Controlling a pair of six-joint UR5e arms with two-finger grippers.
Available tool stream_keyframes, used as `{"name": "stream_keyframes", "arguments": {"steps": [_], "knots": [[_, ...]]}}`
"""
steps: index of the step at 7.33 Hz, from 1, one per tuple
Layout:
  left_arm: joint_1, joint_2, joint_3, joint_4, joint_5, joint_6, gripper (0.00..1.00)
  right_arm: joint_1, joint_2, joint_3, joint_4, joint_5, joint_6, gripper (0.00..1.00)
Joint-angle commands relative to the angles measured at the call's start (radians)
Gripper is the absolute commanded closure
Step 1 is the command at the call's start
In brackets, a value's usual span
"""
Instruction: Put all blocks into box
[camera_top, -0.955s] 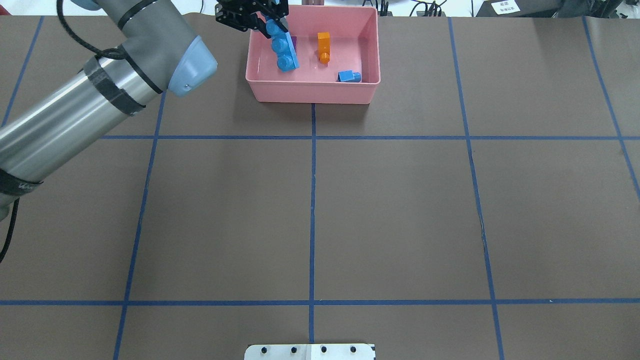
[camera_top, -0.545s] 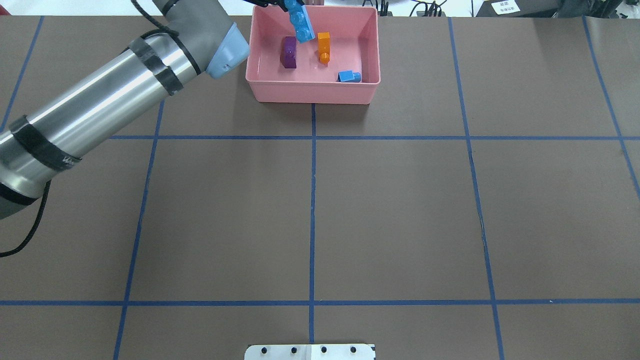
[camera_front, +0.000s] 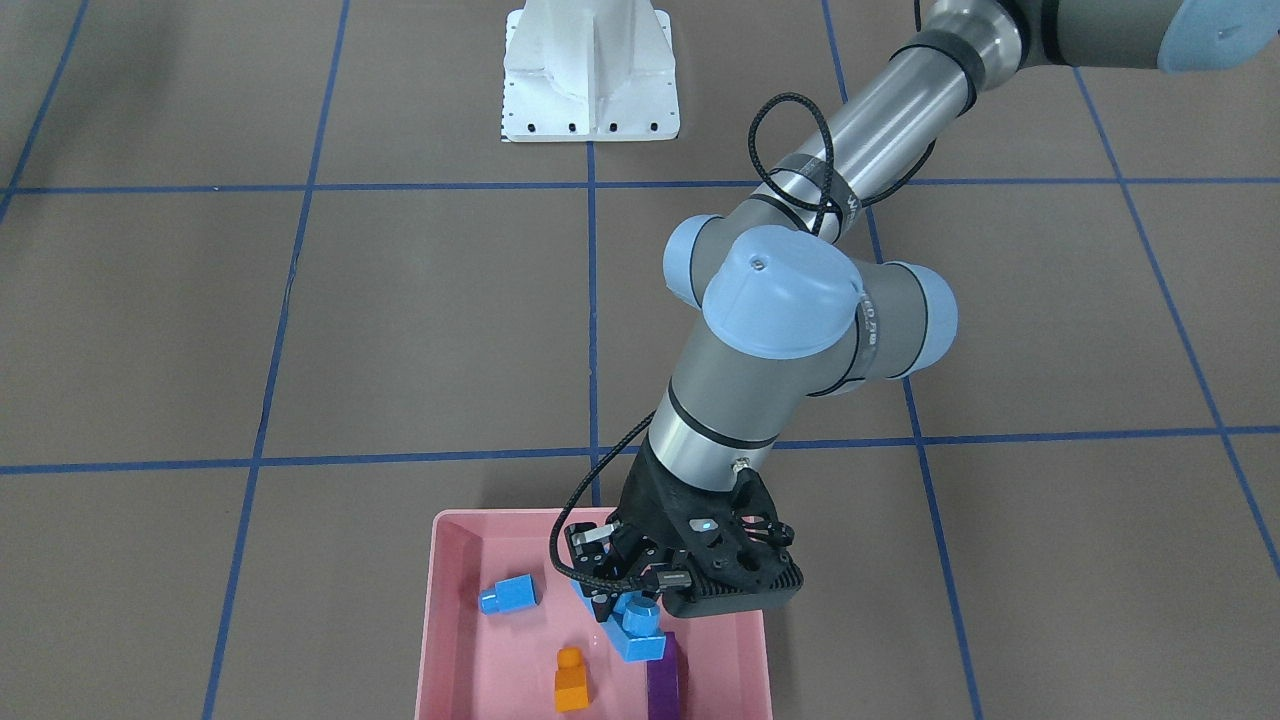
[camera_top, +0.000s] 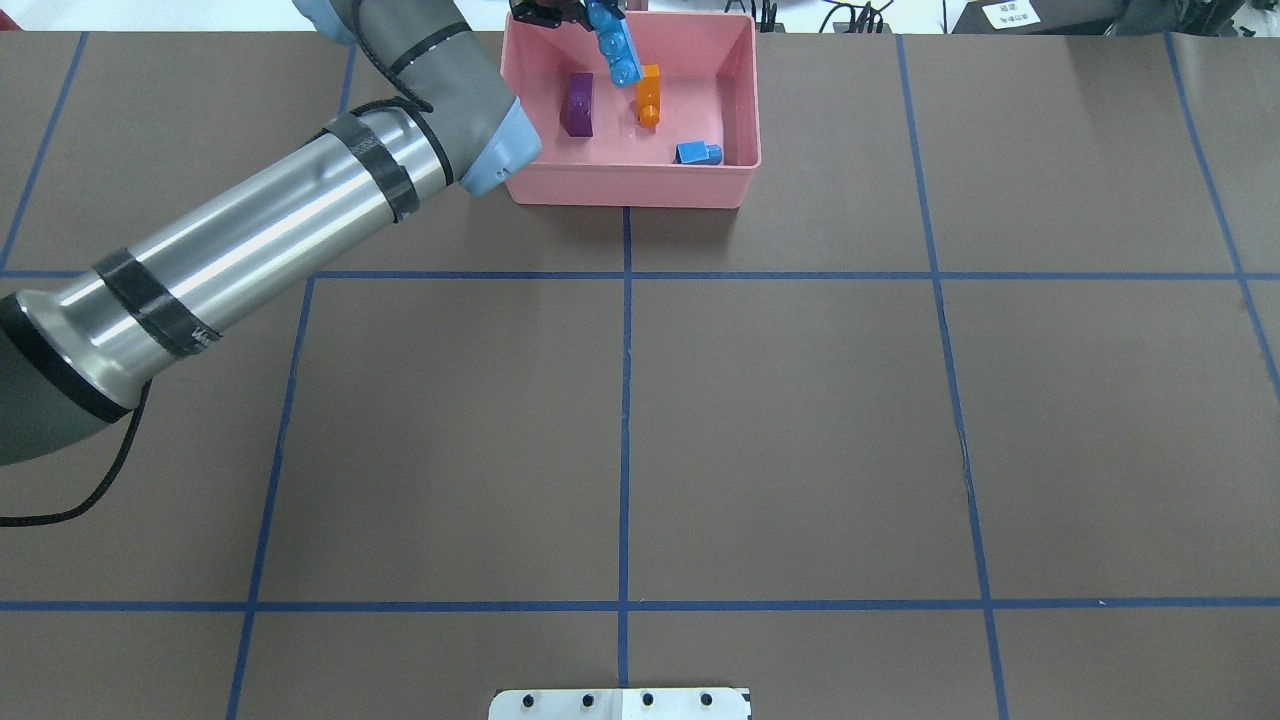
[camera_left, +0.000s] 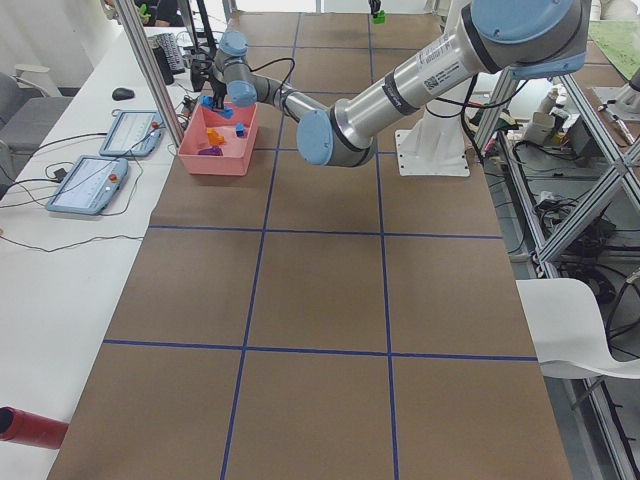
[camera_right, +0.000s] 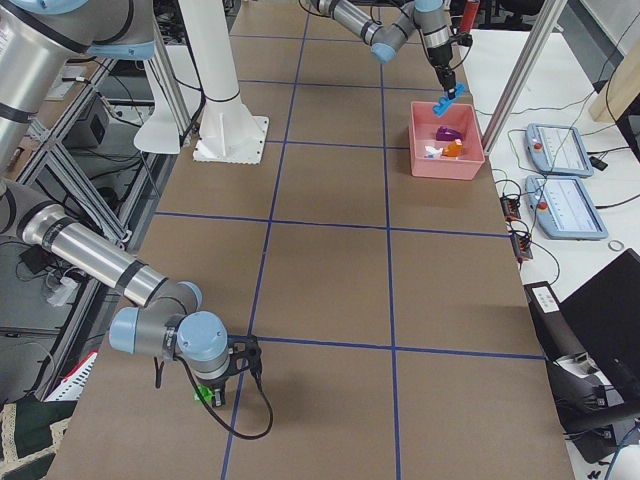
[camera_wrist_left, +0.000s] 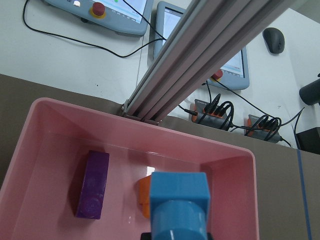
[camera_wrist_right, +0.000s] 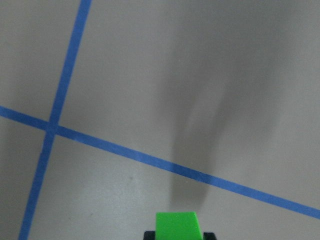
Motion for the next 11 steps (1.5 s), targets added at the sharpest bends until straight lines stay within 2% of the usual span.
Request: {"name": "stream_keyframes", "arguments": {"steps": [1,3,5,7,9,11], "knots": [[0.046,0.009,-0.002,-0.003,0.034,0.003,0.0,0.062,0.236,0.113,-0.361,0.002,-0.001,1.0],[0.039,0.043,-0.071,0.038,-0.004,0.007,0.0,0.067,0.45,0.119,-0.542,0.028,0.022,1.0],[-0.068,0.069,-0.206,0.261,-0.199,0.023,0.0,0.016,0.685,0.102,-0.662,0.041,0.181,1.0],[-0.14,0.251,-0.457,0.406,-0.249,0.146,0.0,-0.141,0.849,0.067,-0.665,0.035,0.423,1.0],[-0.171,0.416,-0.695,0.611,-0.242,0.364,0.0,-0.27,1.044,-0.017,-0.658,0.034,0.679,1.0],[-0.223,0.611,-0.859,0.643,-0.24,0.49,0.0,-0.386,1.234,-0.114,-0.648,0.03,0.901,1.0]]}}
